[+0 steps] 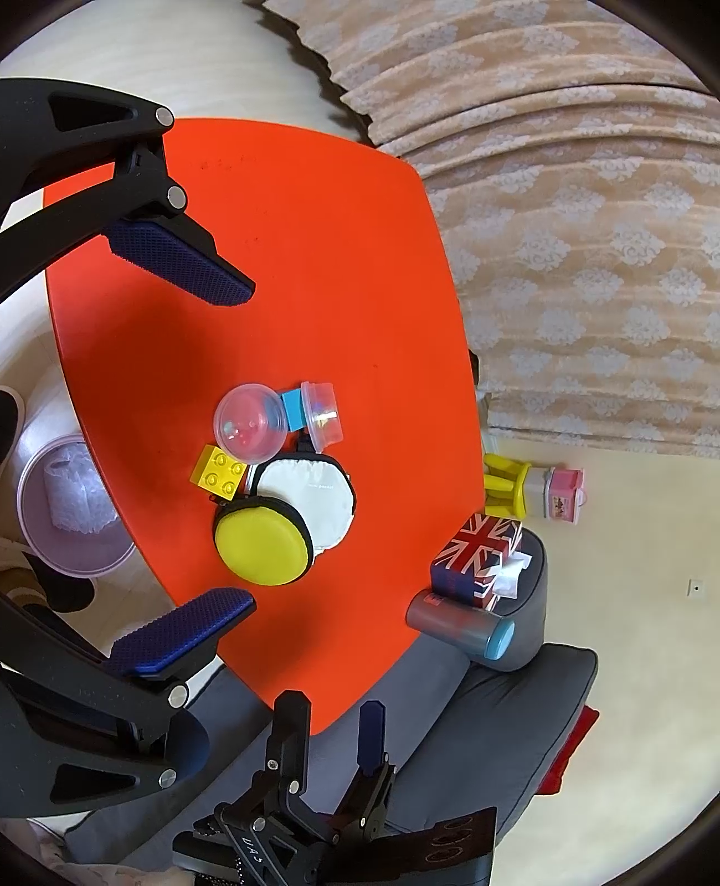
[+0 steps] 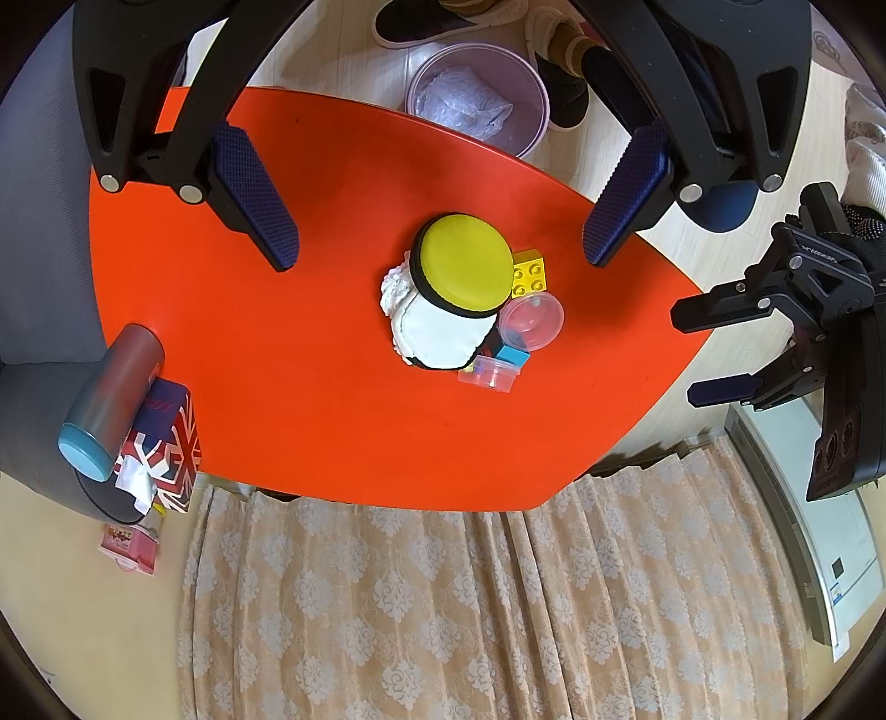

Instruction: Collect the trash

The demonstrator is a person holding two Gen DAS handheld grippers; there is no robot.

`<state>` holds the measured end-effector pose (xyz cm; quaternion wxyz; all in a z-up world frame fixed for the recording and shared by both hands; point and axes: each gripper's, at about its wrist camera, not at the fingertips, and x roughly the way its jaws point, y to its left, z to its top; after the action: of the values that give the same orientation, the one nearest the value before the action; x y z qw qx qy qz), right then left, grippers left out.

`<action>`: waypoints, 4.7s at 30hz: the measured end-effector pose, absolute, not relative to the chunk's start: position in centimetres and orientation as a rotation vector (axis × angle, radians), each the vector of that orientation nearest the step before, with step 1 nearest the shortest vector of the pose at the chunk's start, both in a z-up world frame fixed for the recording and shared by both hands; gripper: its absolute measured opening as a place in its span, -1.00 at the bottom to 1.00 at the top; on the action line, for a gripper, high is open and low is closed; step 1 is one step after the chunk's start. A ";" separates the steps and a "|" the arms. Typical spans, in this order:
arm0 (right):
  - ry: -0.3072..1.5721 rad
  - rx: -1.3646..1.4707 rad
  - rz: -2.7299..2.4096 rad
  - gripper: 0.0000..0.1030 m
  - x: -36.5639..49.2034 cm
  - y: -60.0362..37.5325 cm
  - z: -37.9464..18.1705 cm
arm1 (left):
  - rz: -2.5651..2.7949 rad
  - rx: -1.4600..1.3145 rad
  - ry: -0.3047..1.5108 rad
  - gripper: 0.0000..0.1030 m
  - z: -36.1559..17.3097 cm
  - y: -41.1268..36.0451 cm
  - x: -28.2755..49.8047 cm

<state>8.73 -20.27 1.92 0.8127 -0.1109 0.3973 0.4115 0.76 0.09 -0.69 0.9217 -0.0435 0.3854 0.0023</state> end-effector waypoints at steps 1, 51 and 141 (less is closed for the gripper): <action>0.848 -0.237 0.878 0.95 8.7 -20.3 1.9 | 0.005 -0.090 0.791 0.90 -0.7 0.1 0.8; 1.078 -0.341 0.767 0.60 11.8 -11.7 -7.7 | 0.025 -0.148 0.825 0.90 -2.9 2.3 0.1; 0.968 -0.219 0.832 0.42 11.1 -18.8 -2.6 | 0.028 -0.205 0.938 0.15 -6.6 1.9 6.3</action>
<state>11.09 -18.78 -2.58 0.7976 -0.1019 0.4508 0.3876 6.33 1.94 -6.59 0.8869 -0.0984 0.4513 0.0135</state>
